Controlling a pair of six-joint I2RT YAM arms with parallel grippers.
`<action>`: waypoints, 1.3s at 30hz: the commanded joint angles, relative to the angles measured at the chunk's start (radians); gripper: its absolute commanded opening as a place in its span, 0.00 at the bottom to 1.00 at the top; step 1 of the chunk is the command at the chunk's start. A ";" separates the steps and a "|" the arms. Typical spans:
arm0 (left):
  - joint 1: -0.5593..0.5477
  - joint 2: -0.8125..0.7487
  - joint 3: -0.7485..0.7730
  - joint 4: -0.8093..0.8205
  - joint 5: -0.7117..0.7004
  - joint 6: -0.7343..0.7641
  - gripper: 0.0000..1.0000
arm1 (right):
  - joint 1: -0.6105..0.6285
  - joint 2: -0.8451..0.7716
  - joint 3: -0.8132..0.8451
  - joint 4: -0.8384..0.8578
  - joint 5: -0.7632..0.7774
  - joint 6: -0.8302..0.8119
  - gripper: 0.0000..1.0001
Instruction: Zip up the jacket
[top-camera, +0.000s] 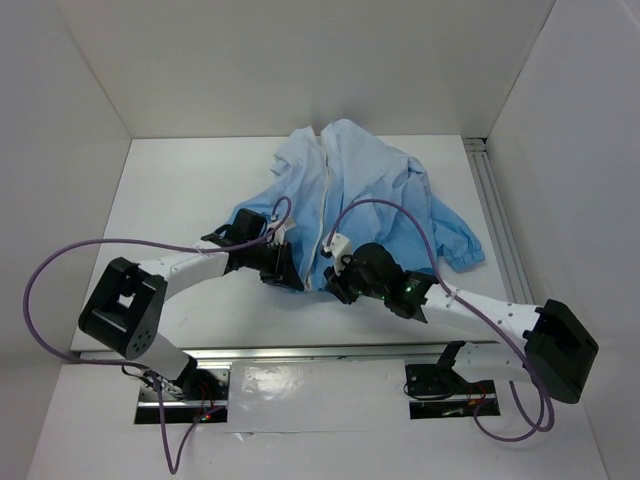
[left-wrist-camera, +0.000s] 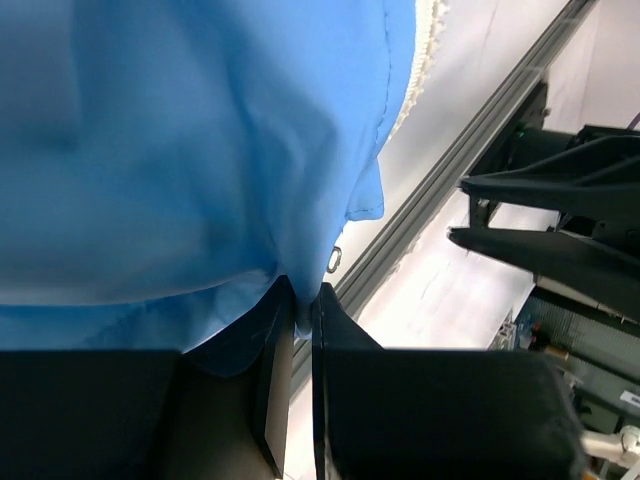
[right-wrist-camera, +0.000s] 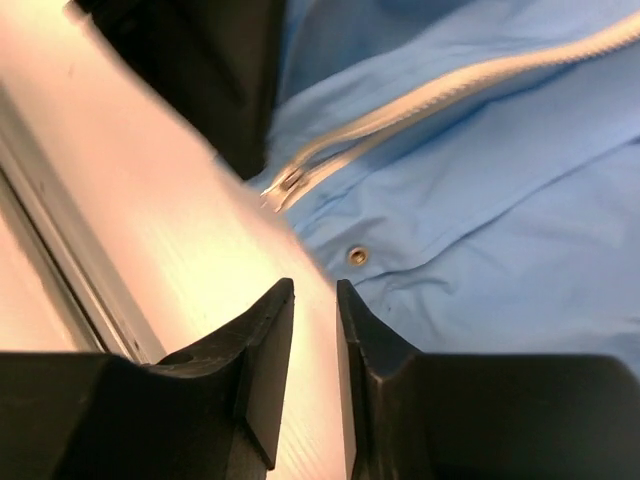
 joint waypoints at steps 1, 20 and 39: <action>0.004 0.018 0.029 -0.064 0.053 0.044 0.00 | 0.026 -0.073 -0.030 0.134 -0.012 -0.166 0.32; 0.004 -0.001 0.020 -0.064 0.053 0.044 0.00 | 0.192 0.113 0.009 0.217 0.072 -0.333 0.42; 0.004 -0.001 0.020 -0.064 0.063 0.044 0.00 | 0.221 0.255 0.050 0.297 0.205 -0.389 0.33</action>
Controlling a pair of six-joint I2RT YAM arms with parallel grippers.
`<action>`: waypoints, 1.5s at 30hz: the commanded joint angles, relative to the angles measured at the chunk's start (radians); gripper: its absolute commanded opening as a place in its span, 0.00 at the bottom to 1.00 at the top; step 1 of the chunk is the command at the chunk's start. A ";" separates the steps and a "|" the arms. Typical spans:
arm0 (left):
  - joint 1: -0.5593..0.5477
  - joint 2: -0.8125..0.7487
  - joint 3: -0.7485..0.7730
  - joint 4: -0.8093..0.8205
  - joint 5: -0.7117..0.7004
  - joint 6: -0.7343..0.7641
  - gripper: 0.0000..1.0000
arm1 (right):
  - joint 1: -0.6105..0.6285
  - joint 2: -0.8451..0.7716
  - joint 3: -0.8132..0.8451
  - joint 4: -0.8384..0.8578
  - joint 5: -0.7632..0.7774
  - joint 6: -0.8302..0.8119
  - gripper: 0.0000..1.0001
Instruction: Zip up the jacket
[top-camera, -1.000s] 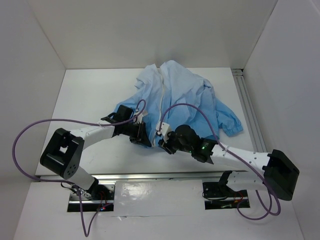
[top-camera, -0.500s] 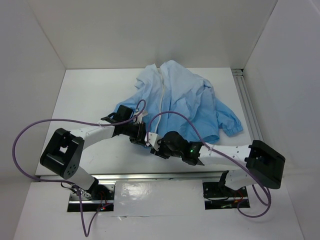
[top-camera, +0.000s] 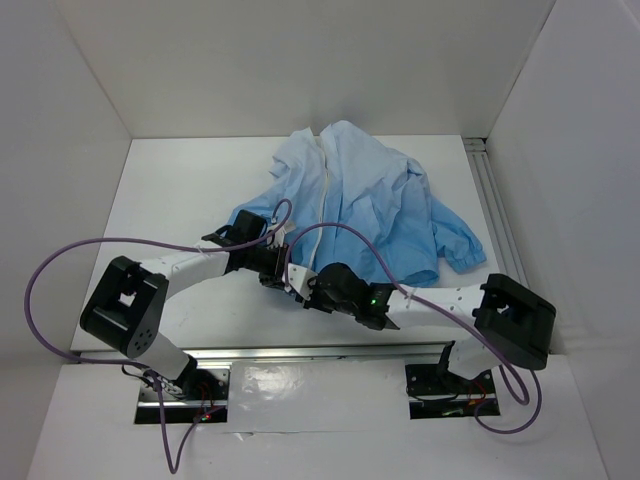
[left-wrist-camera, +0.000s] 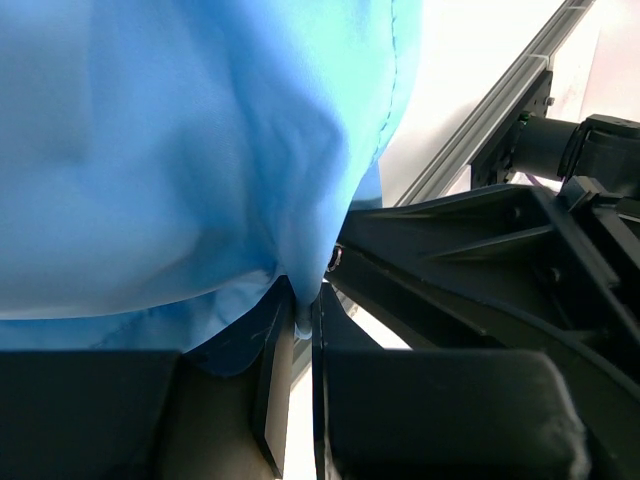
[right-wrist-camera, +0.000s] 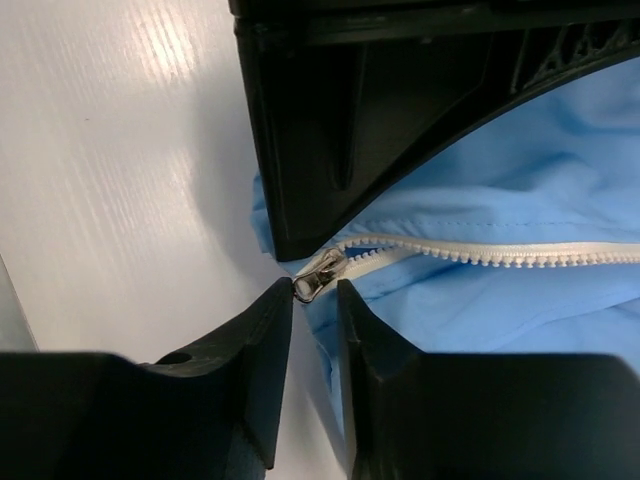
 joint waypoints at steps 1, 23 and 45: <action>0.002 -0.017 0.019 -0.025 0.047 0.025 0.00 | 0.008 0.019 0.047 0.081 0.034 -0.012 0.30; 0.002 0.001 0.019 -0.025 0.047 0.025 0.00 | 0.008 -0.019 0.076 0.006 0.034 -0.003 0.27; 0.002 0.019 0.019 -0.025 0.047 0.035 0.00 | 0.008 -0.050 0.076 -0.013 0.043 0.025 0.23</action>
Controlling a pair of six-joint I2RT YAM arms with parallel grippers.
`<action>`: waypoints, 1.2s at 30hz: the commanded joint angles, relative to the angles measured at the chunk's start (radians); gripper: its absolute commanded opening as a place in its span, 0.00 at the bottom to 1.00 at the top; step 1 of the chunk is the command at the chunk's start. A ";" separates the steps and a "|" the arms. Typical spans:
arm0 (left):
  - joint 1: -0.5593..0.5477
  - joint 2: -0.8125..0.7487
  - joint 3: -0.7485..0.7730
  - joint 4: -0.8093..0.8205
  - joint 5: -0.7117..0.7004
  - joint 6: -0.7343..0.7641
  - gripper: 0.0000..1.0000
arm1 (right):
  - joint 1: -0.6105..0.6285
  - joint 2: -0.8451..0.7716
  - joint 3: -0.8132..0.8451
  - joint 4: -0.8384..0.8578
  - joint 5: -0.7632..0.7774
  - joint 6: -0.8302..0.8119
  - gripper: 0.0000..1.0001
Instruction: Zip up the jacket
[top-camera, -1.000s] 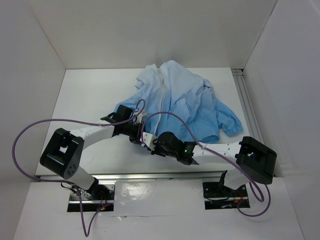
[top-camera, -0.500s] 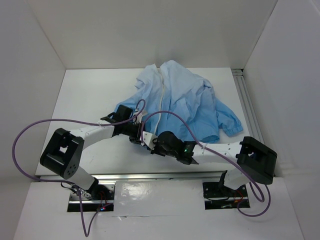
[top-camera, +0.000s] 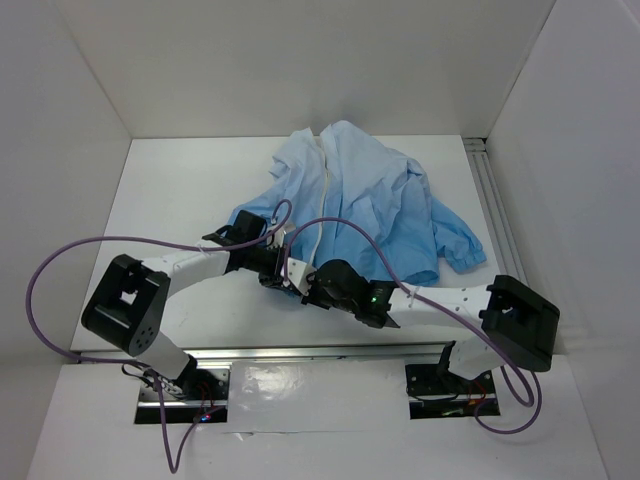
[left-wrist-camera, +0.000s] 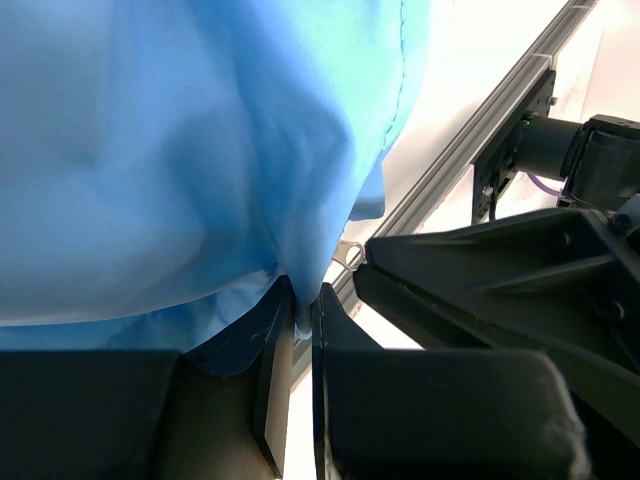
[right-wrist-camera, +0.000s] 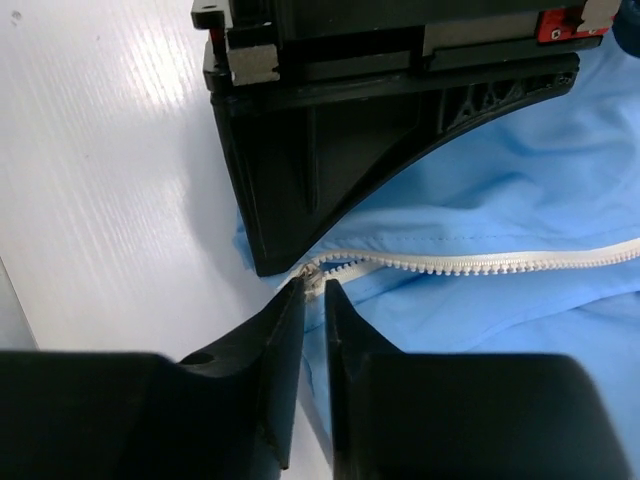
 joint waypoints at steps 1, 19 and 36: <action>-0.003 0.008 0.019 -0.025 0.042 0.031 0.00 | 0.004 -0.031 0.041 0.010 0.016 0.008 0.20; -0.003 -0.001 0.019 -0.025 0.042 0.031 0.00 | 0.004 0.009 0.041 0.000 -0.013 -0.003 0.13; -0.003 -0.010 0.028 -0.043 0.060 0.050 0.00 | 0.004 0.019 0.032 0.031 0.001 -0.049 0.01</action>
